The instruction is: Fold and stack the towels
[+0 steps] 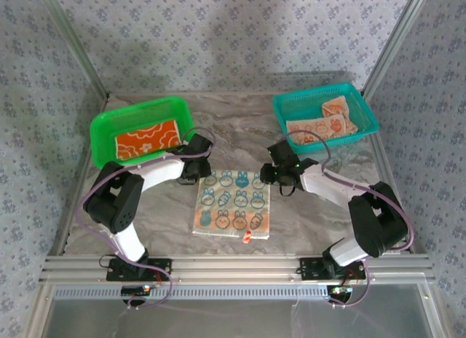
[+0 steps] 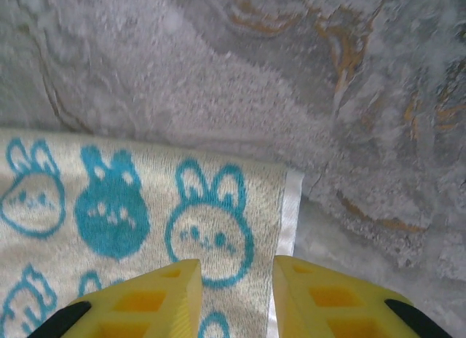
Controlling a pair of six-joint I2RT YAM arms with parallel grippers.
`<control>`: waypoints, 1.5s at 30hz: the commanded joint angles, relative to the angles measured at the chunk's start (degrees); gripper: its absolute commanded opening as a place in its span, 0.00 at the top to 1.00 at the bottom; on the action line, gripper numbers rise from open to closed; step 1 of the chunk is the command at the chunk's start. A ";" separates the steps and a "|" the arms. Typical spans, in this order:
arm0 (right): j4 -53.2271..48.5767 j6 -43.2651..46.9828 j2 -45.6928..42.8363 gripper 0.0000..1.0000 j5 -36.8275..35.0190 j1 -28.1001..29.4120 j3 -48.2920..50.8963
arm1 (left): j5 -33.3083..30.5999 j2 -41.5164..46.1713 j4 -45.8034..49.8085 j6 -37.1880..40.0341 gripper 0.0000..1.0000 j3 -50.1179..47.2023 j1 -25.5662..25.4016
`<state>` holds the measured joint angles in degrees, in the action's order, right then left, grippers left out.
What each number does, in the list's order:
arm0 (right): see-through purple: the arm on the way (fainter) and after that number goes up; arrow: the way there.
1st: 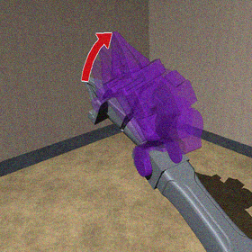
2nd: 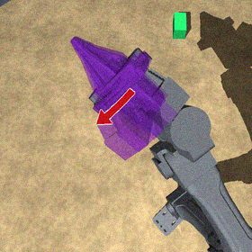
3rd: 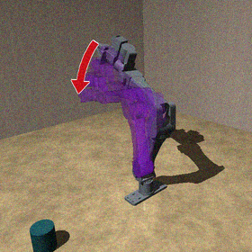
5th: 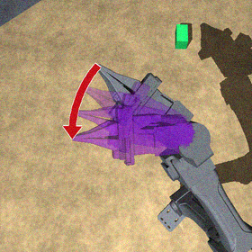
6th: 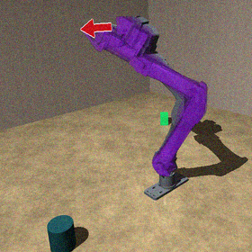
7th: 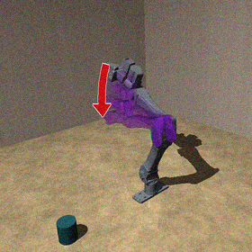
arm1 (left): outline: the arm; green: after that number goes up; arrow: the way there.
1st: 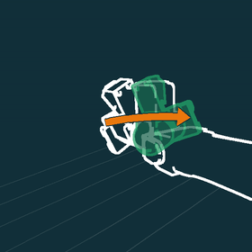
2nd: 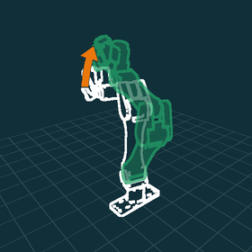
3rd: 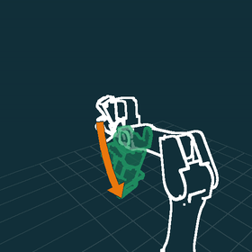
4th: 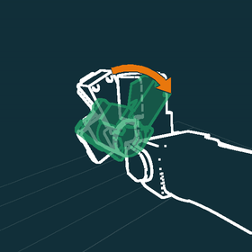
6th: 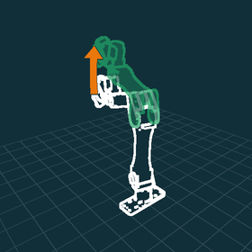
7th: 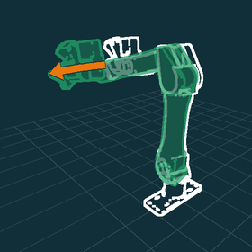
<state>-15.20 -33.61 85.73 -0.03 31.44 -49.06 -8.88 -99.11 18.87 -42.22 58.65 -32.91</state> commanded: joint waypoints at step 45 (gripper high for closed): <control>8.05 -0.23 14.23 1.00 5.04 -3.02 -4.30 | -1.21 -6.46 -4.73 -0.20 0.91 0.24 -0.48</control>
<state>-7.31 -36.18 99.13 3.05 27.79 -52.12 -11.97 -103.81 14.72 -42.68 59.53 -33.34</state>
